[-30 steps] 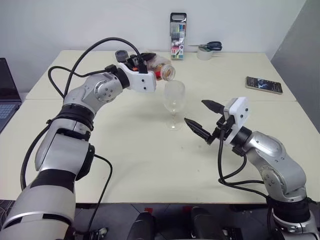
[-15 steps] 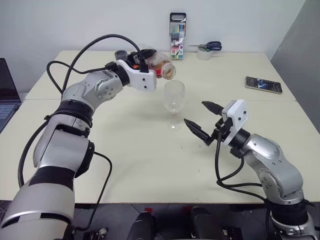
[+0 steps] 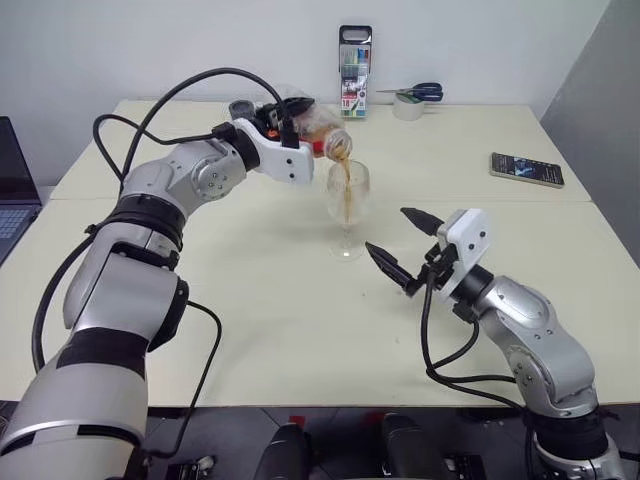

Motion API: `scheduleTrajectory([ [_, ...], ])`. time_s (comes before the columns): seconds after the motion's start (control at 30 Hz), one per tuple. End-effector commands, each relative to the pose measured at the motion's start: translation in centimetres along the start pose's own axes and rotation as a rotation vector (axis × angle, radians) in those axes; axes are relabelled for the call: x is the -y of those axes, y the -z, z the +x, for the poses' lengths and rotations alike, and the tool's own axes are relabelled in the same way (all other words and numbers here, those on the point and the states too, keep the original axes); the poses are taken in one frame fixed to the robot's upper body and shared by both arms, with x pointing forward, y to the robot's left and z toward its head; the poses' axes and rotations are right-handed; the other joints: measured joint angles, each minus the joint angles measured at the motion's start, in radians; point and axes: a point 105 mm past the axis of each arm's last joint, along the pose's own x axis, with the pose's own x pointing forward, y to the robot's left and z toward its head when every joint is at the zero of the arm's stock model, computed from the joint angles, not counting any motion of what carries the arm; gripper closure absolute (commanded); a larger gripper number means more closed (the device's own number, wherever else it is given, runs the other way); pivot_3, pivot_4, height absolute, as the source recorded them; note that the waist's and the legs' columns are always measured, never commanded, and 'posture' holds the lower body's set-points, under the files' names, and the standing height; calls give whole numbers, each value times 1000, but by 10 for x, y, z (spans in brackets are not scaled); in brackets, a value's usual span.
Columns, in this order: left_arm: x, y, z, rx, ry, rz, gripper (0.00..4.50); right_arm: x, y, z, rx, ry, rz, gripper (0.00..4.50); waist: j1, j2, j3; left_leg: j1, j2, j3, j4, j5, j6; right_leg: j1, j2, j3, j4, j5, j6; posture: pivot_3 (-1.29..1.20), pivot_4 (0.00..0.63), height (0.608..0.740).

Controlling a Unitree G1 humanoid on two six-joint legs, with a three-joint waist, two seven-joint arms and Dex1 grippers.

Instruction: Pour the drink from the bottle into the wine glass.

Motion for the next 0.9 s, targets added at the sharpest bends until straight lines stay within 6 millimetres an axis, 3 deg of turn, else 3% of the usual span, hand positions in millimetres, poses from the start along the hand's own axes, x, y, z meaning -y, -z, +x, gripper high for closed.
scheduleTrajectory([
  [0.03,-25,2,0,1,-67,37,2760,-6,-13,-1,58,-11,-41,0,0,0,0,0,0,0,0,0,0,0,0,0,0,0,0,0,150,740],
  [0.9,-28,1,3,0,-75,72,2760,-11,-11,0,55,-16,-28,0,-1,0,0,0,0,0,0,1,-2,0,0,0,0,0,0,0,150,740],
])
